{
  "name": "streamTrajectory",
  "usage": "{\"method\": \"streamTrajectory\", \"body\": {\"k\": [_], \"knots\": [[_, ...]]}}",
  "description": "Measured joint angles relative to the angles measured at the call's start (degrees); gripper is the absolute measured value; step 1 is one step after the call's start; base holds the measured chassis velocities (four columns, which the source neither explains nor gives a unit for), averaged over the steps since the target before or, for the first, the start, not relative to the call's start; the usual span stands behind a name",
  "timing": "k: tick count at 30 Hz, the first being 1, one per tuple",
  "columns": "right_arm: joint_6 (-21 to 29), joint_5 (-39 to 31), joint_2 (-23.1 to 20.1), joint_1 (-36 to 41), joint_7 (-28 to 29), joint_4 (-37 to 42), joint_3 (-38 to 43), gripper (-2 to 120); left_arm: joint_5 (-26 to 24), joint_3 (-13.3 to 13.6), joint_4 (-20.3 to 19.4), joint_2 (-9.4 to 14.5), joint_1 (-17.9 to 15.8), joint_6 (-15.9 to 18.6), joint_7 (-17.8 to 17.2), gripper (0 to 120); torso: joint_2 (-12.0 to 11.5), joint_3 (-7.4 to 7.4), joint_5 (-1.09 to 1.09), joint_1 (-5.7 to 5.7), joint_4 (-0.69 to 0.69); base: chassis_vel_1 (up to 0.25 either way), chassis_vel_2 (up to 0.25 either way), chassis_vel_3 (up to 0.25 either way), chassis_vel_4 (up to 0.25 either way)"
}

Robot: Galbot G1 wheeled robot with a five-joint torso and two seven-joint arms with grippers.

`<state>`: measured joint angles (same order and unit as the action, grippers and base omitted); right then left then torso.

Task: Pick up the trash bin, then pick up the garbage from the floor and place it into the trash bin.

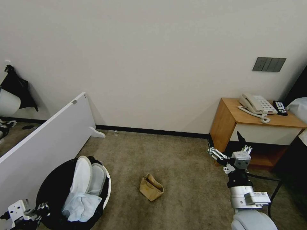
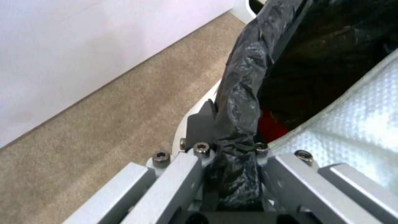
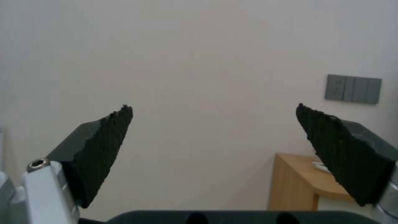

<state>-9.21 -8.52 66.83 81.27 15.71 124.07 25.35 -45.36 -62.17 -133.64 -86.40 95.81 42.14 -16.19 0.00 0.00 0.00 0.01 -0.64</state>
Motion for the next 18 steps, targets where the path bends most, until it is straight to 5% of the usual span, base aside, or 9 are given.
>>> {"method": "streamTrajectory", "body": {"k": [5, 9, 12, 13, 15, 18], "knots": [[1.15, -1.47, -1.28, -0.93, 0.26, -0.26, -0.87, 100, 0.00, -0.03, 0.13, 0.04, -0.06, 0.00, 0.01, 2, 0.00, 0.00, 0.00, 0.00, 0.00, 0.000, 0.000, 0.000, 0.000], [7.06, -7.76, -5.88, -3.16, 2.16, 0.55, -3.56, 100, -0.07, -0.09, 0.25, 0.22, -0.20, 0.00, 0.04, 2, 0.00, 0.00, 0.00, 0.00, 0.01, 0.000, 0.000, 0.000, 0.000], [19.96, -22.52, -12.47, -7.56, 6.16, 4.14, -8.03, 100, -0.17, -0.31, 0.34, 0.41, -0.28, 0.00, 0.05, 2, 0.00, 0.00, 0.00, 0.00, 0.01, 0.000, 0.000, 0.000, 0.000], [19.96, -22.52, -12.47, -7.56, 6.16, 4.14, -8.03, 100, -0.17, -0.31, 0.34, 0.41, -0.28, 0.00, 0.05, 2, 0.00, 0.00, 0.00, 0.00, 0.01, 0.000, 0.000, 0.000, 0.000], [29.87, -35.94, -15.84, -13.12, 9.35, 6.16, -11.12, 100, -0.14, -0.28, 0.34, 0.41, -0.30, 0.00, 0.05, 2, 0.00, 0.00, 0.00, 0.00, 0.01, 0.000, 0.000, 0.000, 0.000], [33.93, -41.55, -16.64, -15.85, 10.58, 6.43, -12.25, 100, -0.07, -0.15, 0.34, 0.41, -0.30, 0.00, 0.05, 2, 0.00, 0.00, 0.00, 0.00, 0.02, 0.000, 0.000, 0.000, 0.000]]}}
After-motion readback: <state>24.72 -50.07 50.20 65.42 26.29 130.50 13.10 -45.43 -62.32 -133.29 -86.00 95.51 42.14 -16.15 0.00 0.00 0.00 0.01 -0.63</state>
